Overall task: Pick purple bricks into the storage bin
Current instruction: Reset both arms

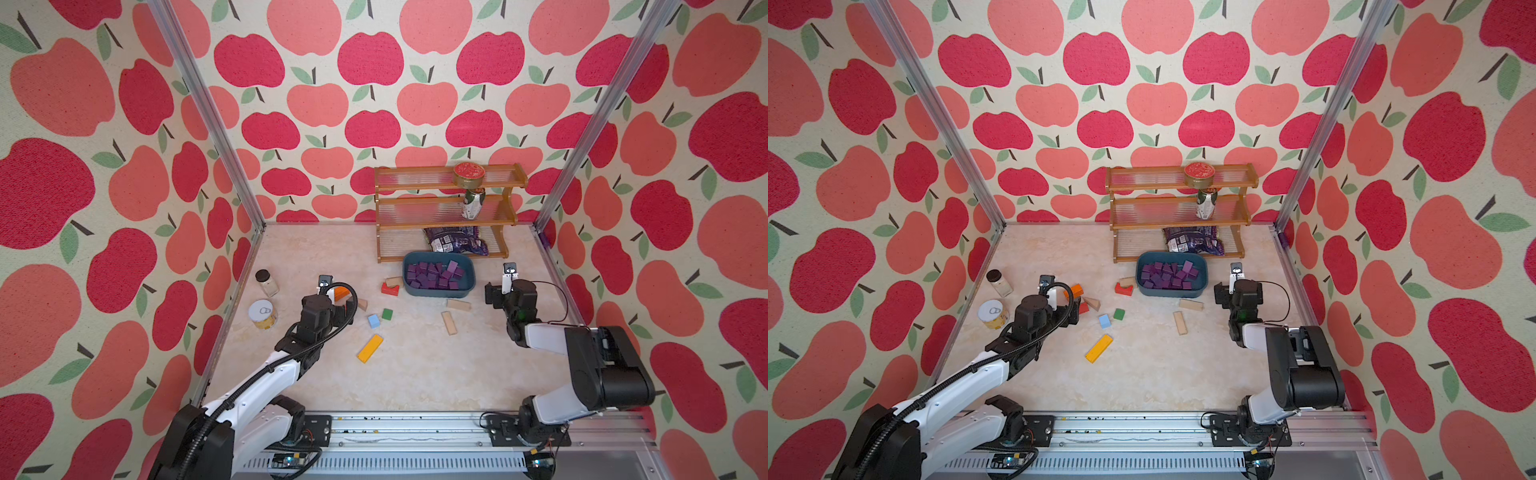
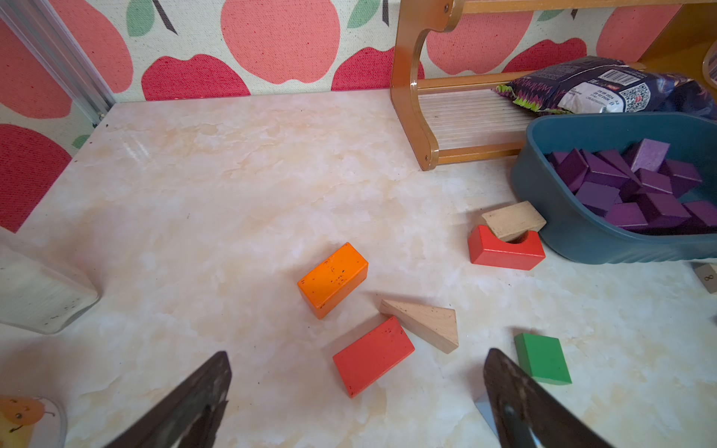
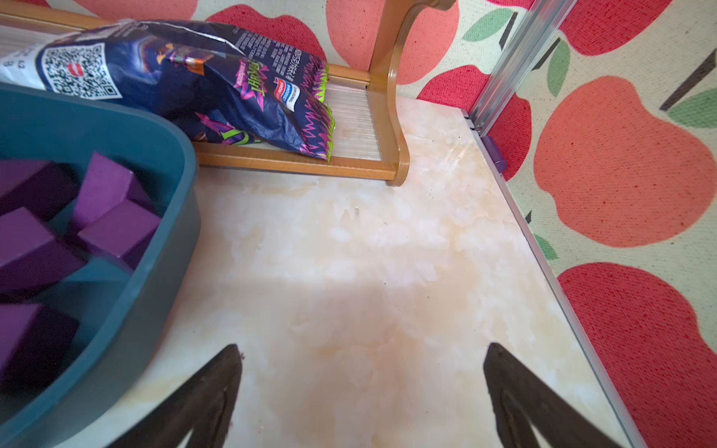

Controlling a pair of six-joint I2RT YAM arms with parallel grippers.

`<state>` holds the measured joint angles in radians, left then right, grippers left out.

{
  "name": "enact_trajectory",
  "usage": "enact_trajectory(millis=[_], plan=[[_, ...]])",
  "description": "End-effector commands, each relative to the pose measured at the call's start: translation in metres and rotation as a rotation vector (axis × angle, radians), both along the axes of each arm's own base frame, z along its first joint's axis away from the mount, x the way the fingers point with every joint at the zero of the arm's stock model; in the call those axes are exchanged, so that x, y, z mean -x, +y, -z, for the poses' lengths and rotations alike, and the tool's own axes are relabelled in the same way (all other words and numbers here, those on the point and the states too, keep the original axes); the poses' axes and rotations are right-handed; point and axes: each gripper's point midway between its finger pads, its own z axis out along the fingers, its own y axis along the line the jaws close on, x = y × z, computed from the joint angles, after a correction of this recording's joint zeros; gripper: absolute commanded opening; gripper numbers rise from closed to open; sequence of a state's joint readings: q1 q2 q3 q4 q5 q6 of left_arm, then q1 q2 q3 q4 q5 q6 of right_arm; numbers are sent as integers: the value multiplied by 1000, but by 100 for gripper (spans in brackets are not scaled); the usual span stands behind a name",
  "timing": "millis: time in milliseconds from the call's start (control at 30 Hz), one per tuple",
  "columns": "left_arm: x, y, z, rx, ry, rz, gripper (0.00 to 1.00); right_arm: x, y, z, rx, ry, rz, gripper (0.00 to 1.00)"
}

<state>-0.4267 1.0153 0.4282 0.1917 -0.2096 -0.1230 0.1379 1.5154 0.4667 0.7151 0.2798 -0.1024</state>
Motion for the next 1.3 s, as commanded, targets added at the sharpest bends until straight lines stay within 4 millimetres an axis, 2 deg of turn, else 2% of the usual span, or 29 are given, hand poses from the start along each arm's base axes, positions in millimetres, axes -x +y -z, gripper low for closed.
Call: enact_trajectory(millis=[0, 133, 200, 300, 433, 600, 800, 867, 967, 1000, 1133, 1267], plan=[[-1, 2, -4, 18, -6, -13, 99, 1, -5, -4, -28, -37, 31, 99], [-1, 2, -5, 17, -9, -14, 99, 6, -11, 1, -73, -53, 38, 99], [-1, 2, -6, 18, -10, -14, 99, 6, -10, 3, -73, -116, 19, 99], [-1, 1, -6, 22, -9, -10, 99, 8, -8, 7, -77, -54, 15, 99], [0, 2, -10, 18, -20, -10, 99, 8, -4, 5, -64, -76, -4, 99], [7, -4, -29, 25, -119, 61, 99, 9, -2, 4, -56, -82, -8, 99], [11, 33, -54, -74, -241, -43, 99, 7, -1, 6, -72, -66, -23, 99], [12, 46, -57, -91, -262, -78, 99, 6, -2, 6, -82, -58, -29, 99], [10, 67, -51, -106, -259, -141, 99, 7, -1, 7, -85, -57, -32, 99], [11, 72, -38, -110, -233, -152, 99, 6, -1, 7, -85, -56, -32, 99], [7, 94, -2, -84, -149, -214, 99, 6, -1, 6, -88, -56, -35, 99], [-4, 107, 19, -38, -65, -250, 99, 6, -1, 7, -93, -50, -40, 99]])
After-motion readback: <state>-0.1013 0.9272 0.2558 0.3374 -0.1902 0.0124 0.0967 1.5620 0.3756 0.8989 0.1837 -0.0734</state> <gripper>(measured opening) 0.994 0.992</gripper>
